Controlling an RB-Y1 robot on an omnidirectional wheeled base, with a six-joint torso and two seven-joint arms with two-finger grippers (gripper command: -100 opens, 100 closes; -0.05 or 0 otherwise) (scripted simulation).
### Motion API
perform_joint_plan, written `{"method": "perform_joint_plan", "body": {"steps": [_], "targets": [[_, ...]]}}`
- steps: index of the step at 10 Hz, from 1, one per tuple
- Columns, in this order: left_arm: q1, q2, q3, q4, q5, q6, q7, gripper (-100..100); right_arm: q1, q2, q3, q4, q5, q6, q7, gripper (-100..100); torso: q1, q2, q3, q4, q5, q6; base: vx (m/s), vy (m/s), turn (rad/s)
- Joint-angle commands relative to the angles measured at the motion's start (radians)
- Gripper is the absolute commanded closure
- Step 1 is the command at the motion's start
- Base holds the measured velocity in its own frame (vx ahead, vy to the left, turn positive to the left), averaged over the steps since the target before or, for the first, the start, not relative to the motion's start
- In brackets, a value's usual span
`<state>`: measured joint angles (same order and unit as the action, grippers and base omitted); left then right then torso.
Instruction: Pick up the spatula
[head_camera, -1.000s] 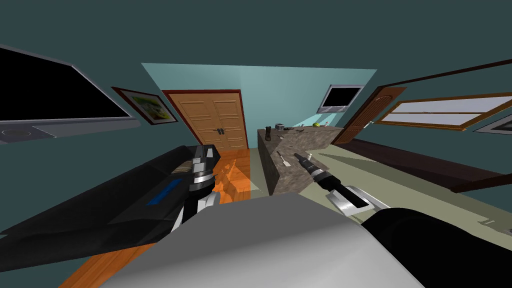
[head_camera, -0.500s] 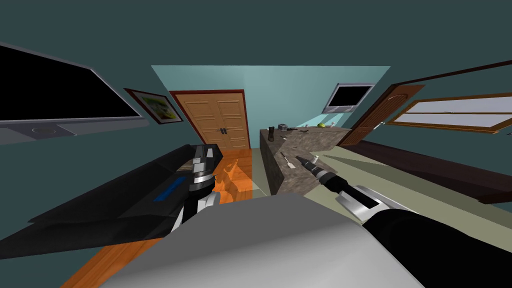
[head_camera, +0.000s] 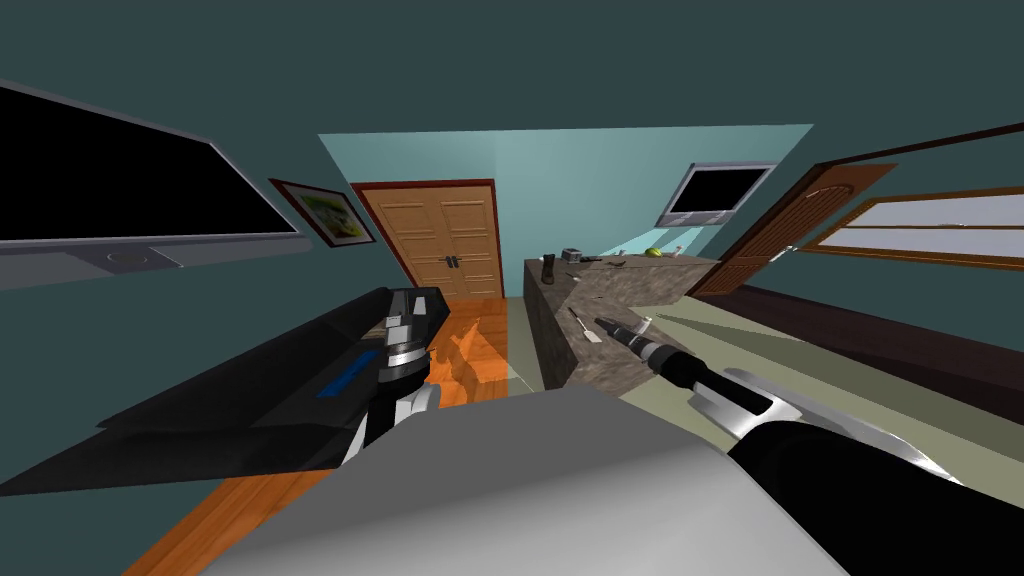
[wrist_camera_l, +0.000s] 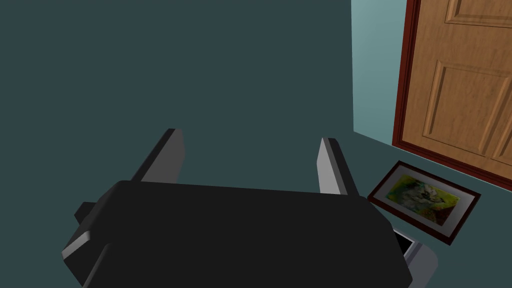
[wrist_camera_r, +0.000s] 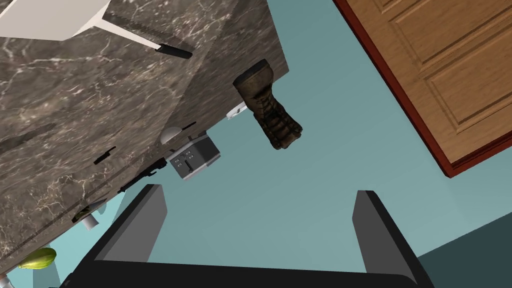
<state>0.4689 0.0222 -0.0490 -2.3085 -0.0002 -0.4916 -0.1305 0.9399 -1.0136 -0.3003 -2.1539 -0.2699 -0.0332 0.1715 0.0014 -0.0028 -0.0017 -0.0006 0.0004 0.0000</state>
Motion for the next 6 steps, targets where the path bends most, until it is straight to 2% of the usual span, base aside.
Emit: {"method": "perform_joint_plan", "body": {"steps": [1,2,3,4,5,6], "targets": [[0.0,0.0,0.0,0.0,0.0,0.0,0.0,0,0.049,-0.05,-0.013,0.017,-0.033,0.01,0.023,-100,0.0,0.0,0.0,0.0,0.0,0.0,0.054,0.025,0.099],[0.0,0.0,0.0,0.0,0.0,0.0,0.0,0,0.049,-0.072,-0.013,0.017,-0.033,0.01,0.023,-100,0.0,0.0,0.0,0.0,0.0,0.0,0.052,0.016,0.045],[0.0,0.0,0.0,0.0,0.0,0.0,0.0,0,0.09,-0.106,-0.021,0.031,-0.062,0.022,0.043,-100,0.0,0.0,0.0,0.0,0.0,0.0,0.067,0.014,0.086],[0.0,0.0,0.0,0.0,0.0,0.0,0.0,0,0.09,-0.126,-0.021,0.031,-0.062,0.022,0.043,-100,-0.001,-0.001,-0.001,0.0,0.0,0.0,0.054,0.01,0.049],[0.0,0.0,0.0,0.0,0.0,0.0,0.0,0,0.131,-0.162,-0.029,0.046,-0.092,0.033,0.064,-100,-0.001,-0.001,0.0,0.0,0.0,0.0,0.06,0.009,0.097],[0.0,0.0,0.0,0.0,0.0,0.0,0.0,0,0.131,-0.179,-0.029,0.046,-0.092,0.033,0.064,-100,-0.001,-0.001,0.0,0.0,0.0,0.0,0.055,0.006,0.043]]}}
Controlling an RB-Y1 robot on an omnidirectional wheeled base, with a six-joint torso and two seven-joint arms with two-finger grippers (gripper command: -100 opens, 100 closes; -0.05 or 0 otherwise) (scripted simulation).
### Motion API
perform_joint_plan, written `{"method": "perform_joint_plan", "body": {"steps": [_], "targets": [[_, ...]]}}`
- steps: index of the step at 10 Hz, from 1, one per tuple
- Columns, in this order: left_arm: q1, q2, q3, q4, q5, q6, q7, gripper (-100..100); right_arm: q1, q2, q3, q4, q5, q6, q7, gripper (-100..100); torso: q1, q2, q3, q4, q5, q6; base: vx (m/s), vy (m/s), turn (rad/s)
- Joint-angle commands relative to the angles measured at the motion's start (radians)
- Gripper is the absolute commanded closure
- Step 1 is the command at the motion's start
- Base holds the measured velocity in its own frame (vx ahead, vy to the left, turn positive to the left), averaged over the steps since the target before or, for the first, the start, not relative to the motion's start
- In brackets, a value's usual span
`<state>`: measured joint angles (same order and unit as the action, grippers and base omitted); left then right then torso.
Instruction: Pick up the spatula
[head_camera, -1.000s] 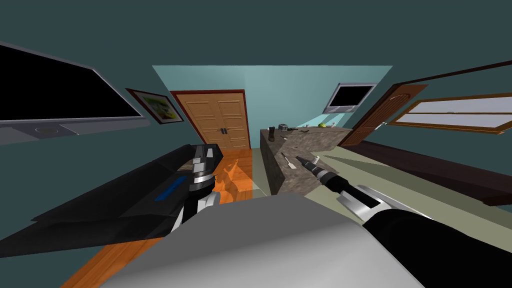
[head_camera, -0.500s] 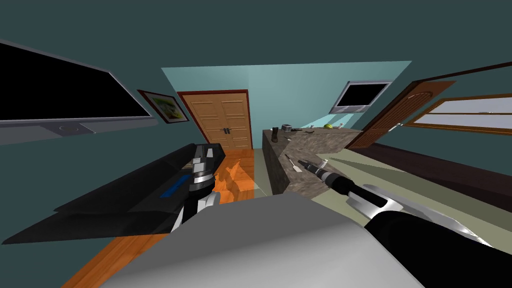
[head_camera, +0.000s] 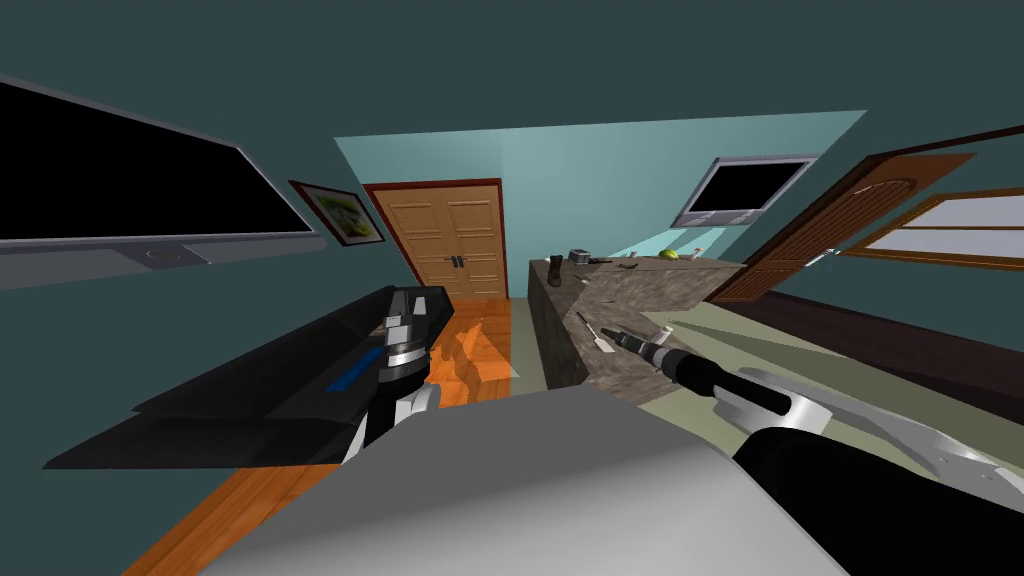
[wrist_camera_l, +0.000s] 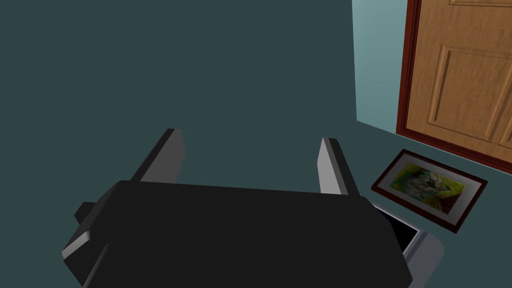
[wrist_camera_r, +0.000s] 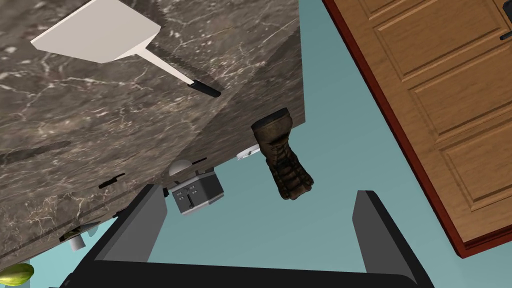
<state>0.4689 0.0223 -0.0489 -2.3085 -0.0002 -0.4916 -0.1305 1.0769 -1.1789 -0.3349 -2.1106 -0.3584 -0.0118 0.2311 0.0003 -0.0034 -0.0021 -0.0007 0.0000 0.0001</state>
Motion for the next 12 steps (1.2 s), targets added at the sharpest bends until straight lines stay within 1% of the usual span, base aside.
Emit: {"method": "perform_joint_plan", "body": {"steps": [1,2,3,4,5,6,7,8,9,10,11,12], "targets": [[0.0,0.0,0.0,0.0,0.0,0.0,0.0,0,0.035,-0.05,0.0,0.018,-0.034,0.021,0.025,-100,0.0,0.0,0.0,0.0,0.0,0.0,0.065,0.02,0.089],[0.0,0.0,0.0,0.0,0.0,0.0,0.0,0,0.035,-0.065,0.0,0.018,-0.034,0.021,0.025,-100,0.001,-0.001,0.0,0.0,0.0,0.0,0.059,0.012,0.048],[0.0,0.0,0.0,0.0,0.0,0.0,0.0,0,0.077,-0.099,-0.005,0.034,-0.065,0.03,0.046,-100,0.0,0.0,0.0,0.0,0.0,0.0,0.076,0.011,0.117],[0.0,0.0,0.0,0.0,0.0,0.0,0.0,0,0.077,-0.115,-0.005,0.034,-0.065,0.03,0.046,-100,0.0,-0.001,-0.001,0.0,0.0,0.0,0.064,-0.002,0.043],[0.0,0.0,0.0,0.0,0.0,0.0,0.0,0,0.118,-0.149,-0.009,0.05,-0.095,0.037,0.066,-100,0.0,-0.001,0.0,0.0,0.0,0.0,0.069,-0.017,0.075],[0.0,0.0,0.0,0.0,0.0,0.0,0.0,0,0.118,-0.162,-0.009,0.05,-0.095,0.037,0.066,-100,-0.001,-0.001,-0.001,0.0,0.0,0.0,0.065,-0.012,0.053],[0.0,0.0,0.0,0.0,0.0,0.0,0.0,0,0.157,-0.199,-0.013,0.066,-0.125,0.044,0.087,-100,-0.001,-0.001,0.0,0.0,0.0,0.0,0.068,-0.003,0.069],[0.0,0.0,0.0,0.0,0.0,0.0,0.0,0,0.182,-0.232,-0.016,0.082,-0.155,0.051,0.107,-100,-0.001,-0.001,-0.001,0.0,0.0,0.0,0.095,-0.029,0.151],[0.0,0.0,0.0,0.0,0.0,0.0,0.0,0,0.199,-0.253,-0.016,0.082,-0.155,0.051,0.107,-100,-0.002,-0.002,-0.001,-0.001,0.0,0.0,0.079,-0.021,0.063],[0.0,0.0,0.0,0.0,0.0,0.0,0.0,0,0.234,-0.291,-0.018,0.098,-0.184,0.056,0.126,-100,-0.002,-0.002,-0.001,0.0,-0.001,0.0,0.084,0.005,0.069],[0.0,0.0,0.0,0.0,0.0,0.0,0.0,0,0.238,-0.297,-0.018,0.098,-0.184,0.056,0.126,-100,0.0,-0.002,-0.001,0.0,0.0,0.0,0.071,-0.006,0.041],[0.0,0.0,0.0,0.0,0.0,0.0,0.0,0,0.276,-0.337,-0.02,0.112,-0.212,0.061,0.145,-100,0.0,-0.001,-0.001,0.0,0.0,0.0,0.079,-0.02,0.095]]}}
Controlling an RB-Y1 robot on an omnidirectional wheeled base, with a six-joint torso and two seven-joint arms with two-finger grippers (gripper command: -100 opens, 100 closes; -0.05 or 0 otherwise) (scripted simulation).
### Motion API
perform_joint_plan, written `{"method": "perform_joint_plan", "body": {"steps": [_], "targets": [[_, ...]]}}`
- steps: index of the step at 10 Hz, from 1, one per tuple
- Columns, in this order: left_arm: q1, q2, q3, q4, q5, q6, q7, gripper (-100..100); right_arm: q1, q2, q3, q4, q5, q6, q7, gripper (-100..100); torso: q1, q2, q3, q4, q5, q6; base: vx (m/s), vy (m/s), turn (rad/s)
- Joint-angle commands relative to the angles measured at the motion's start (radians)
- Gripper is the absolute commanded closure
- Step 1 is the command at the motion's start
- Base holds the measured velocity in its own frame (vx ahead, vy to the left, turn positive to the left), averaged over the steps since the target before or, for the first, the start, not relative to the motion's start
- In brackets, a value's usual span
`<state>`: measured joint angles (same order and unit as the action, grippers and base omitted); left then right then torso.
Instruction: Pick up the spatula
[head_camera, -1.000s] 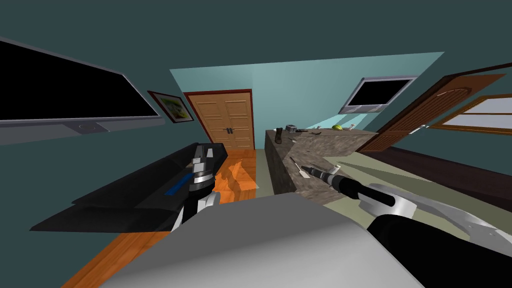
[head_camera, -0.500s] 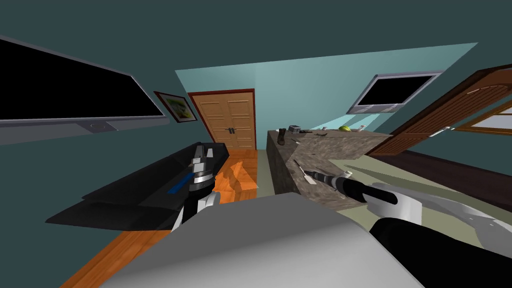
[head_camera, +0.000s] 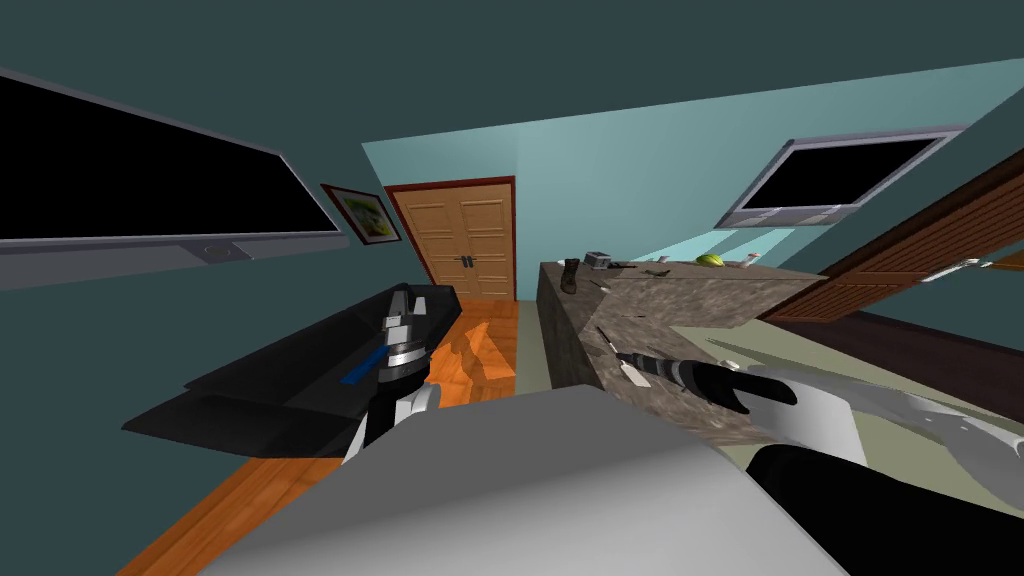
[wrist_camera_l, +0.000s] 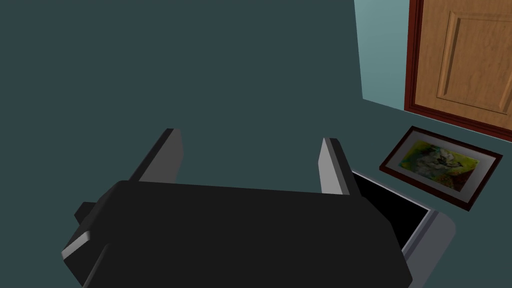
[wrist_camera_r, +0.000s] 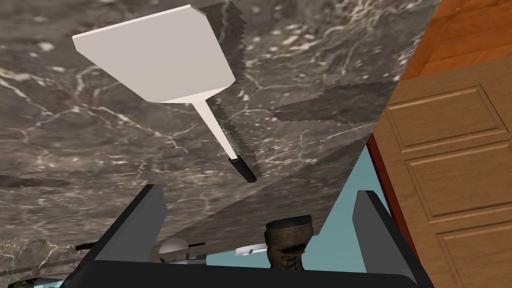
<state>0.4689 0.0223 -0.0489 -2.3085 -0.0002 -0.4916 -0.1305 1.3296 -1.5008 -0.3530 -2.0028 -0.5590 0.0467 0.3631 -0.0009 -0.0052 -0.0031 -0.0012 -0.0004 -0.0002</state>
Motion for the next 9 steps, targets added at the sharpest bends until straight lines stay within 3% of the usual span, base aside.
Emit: {"method": "perform_joint_plan", "body": {"steps": [1,2,4,6,8,9], "targets": [[0.0,0.0,0.0,0.0,0.0,0.0,0.0,0,0.05,-0.05,-0.004,0.019,-0.038,0.008,0.031,-100,0.0,0.0,0.0,0.0,0.0,0.0,0.092,-0.026,0.133],[0.0,0.0,0.0,0.0,0.0,0.0,0.0,0,0.06,-0.055,-0.004,0.019,-0.038,0.008,0.031,-100,0.0,-0.001,0.0,0.0,0.0,0.0,0.073,-0.018,0.037],[0.0,0.0,0.0,0.0,0.0,0.0,0.0,0,0.127,-0.124,-0.007,0.044,-0.088,0.016,0.064,-100,0.0,0.0,0.0,0.0,0.0,0.0,0.077,-0.016,0.079],[0.0,0.0,0.0,0.0,0.0,0.0,0.0,0,0.127,-0.127,-0.007,0.044,-0.088,0.016,0.064,-100,0.0,0.001,0.001,0.0,0.0,0.001,0.046,-0.028,0.022],[0.0,0.0,0.0,0.0,0.0,0.0,0.0,0,0.184,-0.189,-0.01,0.064,-0.13,0.023,0.091,-100,0.0,0.004,0.002,0.001,0.0,0.001,0.047,-0.023,0.08],[0.0,0.0,0.0,0.0,0.0,0.0,0.0,0,0.184,-0.189,-0.01,0.064,-0.13,0.023,0.091,-100,0.0,0.002,0.001,0.0,0.0,0.0,0.059,-0.027,0.036]]}}
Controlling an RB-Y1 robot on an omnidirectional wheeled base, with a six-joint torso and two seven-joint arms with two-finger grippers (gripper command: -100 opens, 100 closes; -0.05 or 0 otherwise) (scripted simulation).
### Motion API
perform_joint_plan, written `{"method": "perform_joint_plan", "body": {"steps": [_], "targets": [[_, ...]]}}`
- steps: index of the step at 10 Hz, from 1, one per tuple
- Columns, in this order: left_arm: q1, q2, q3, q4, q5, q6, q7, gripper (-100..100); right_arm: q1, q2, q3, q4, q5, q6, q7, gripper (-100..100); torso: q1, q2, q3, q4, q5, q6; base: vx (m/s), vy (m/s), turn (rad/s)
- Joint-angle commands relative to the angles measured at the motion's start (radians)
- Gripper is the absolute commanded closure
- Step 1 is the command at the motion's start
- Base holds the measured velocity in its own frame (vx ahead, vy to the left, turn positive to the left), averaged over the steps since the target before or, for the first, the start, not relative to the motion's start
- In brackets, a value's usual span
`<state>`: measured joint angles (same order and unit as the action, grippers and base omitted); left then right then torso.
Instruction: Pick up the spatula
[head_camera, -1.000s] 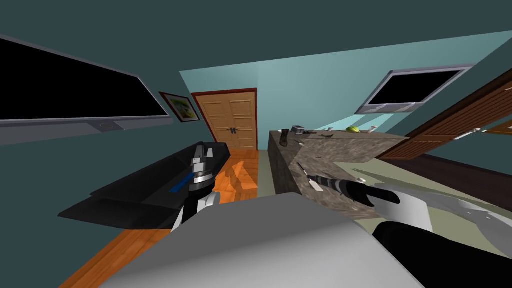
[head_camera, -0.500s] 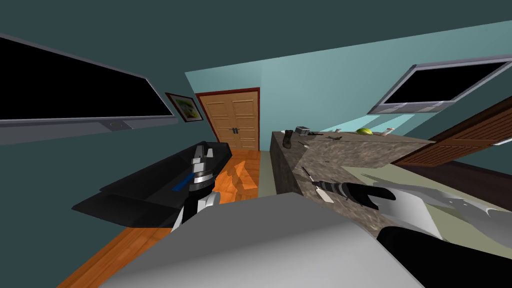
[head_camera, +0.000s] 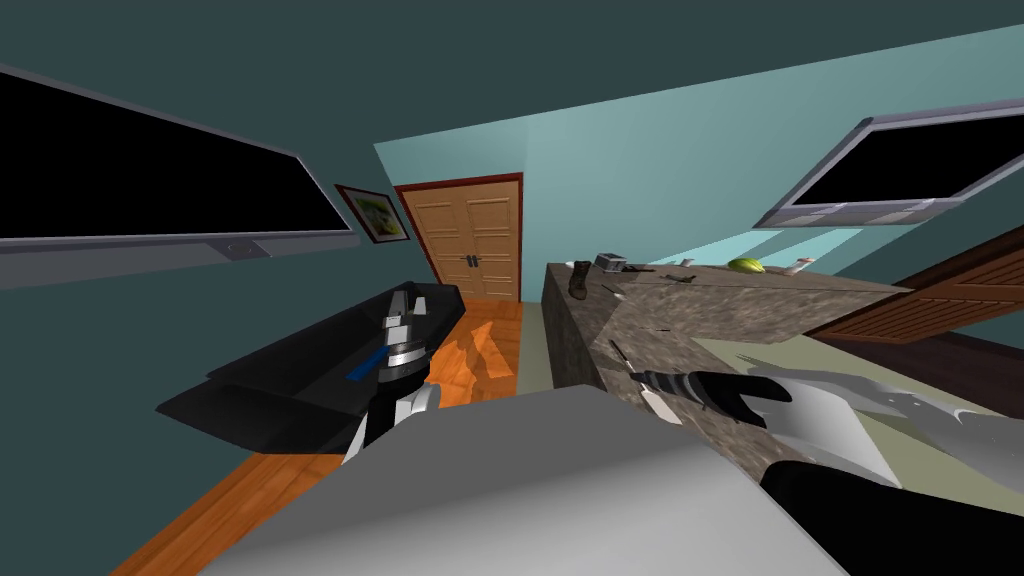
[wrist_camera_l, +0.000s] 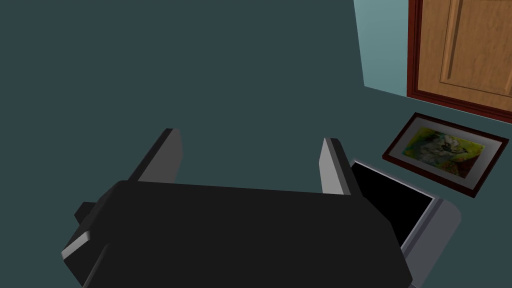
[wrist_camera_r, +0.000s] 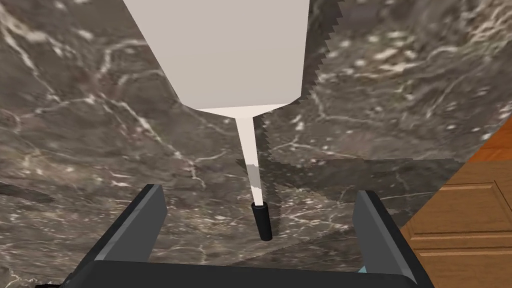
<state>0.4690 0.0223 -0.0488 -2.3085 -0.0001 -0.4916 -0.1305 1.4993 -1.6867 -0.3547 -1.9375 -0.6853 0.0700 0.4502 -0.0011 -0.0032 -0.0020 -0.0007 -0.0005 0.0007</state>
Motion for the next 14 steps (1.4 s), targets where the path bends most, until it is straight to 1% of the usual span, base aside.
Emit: {"method": "perform_joint_plan", "body": {"steps": [1,3,4,5,6,7,8,9,10,12,13,14], "targets": [[0.0,0.0,0.0,0.0,0.0,0.0,0.0,0,0.038,-0.03,-0.01,0.007,-0.021,0.003,0.016,-100,0.0,0.0,0.0,0.0,0.0,0.0,0.056,-0.021,0.034],[0.0,0.0,0.0,0.0,0.0,0.0,0.0,0,0.076,-0.073,-0.012,0.018,-0.048,0.008,0.034,-100,0.0,-0.001,0.0,0.0,0.0,0.0,0.061,-0.018,0.068],[0.0,0.0,0.0,0.0,0.0,0.0,0.0,0,0.076,-0.073,-0.012,0.018,-0.048,0.008,0.034,-100,0.001,0.0,0.0,0.0,0.0,0.0,0.036,-0.009,0.021],[0.0,0.0,0.0,0.0,0.0,0.0,0.0,0,0.098,-0.099,-0.014,0.024,-0.064,0.01,0.044,-100,0.001,0.001,0.001,0.0,0.0,0.0,0.037,-0.008,0.039],[0.0,0.0,0.0,0.0,0.0,0.0,0.0,0,0.112,-0.088,-0.035,0.021,-0.062,0.004,0.042,-100,0.001,0.001,0.001,0.0,0.0,0.0,0.019,-0.005,0.014],[0.0,0.0,0.0,0.0,0.0,0.0,0.0,0,0.114,-0.09,-0.036,0.022,-0.064,0.004,0.043,0,0.002,0.002,0.001,0.001,0.0,0.0,0.0,0.0,0.0],[0.0,0.0,0.0,0.0,0.0,0.0,0.0,0,0.086,-0.078,0.005,0.041,-0.05,-0.011,0.035,-100,0.002,0.004,0.002,0.001,0.0,0.0,0.012,0.011,0.096],[0.0,0.0,0.0,0.0,0.0,0.0,0.0,0,0.059,-0.066,0.035,0.059,-0.036,-0.027,0.027,-100,0.003,0.004,0.002,0.001,0.001,0.0,0.02,0.022,0.102],[0.0,0.0,0.0,0.0,0.0,0.0,0.0,0,0.059,-0.066,0.046,0.059,-0.036,-0.027,0.027,-100,0.003,0.003,0.002,0.001,0.001,0.0,0.013,0.018,0.031],[0.0,0.0,0.0,0.0,0.0,0.0,0.0,0,0.004,-0.042,0.111,0.097,-0.009,-0.057,0.011,-100,0.003,0.004,0.002,0.001,0.001,0.0,0.014,0.021,0.098],[0.0,0.0,0.0,0.0,0.0,0.0,0.0,0,-0.023,-0.03,0.163,0.115,0.005,-0.073,0.003,-100,0.004,0.003,0.002,0.001,0.001,0.0,0.018,0.03,0.108],[0.0,0.0,0.0,0.0,0.0,0.0,0.0,0,-0.05,-0.018,0.199,0.134,0.019,-0.088,-0.005,-100,0.004,0.003,0.002,0.001,0.001,0.0,0.018,0.027,0.104]]}}
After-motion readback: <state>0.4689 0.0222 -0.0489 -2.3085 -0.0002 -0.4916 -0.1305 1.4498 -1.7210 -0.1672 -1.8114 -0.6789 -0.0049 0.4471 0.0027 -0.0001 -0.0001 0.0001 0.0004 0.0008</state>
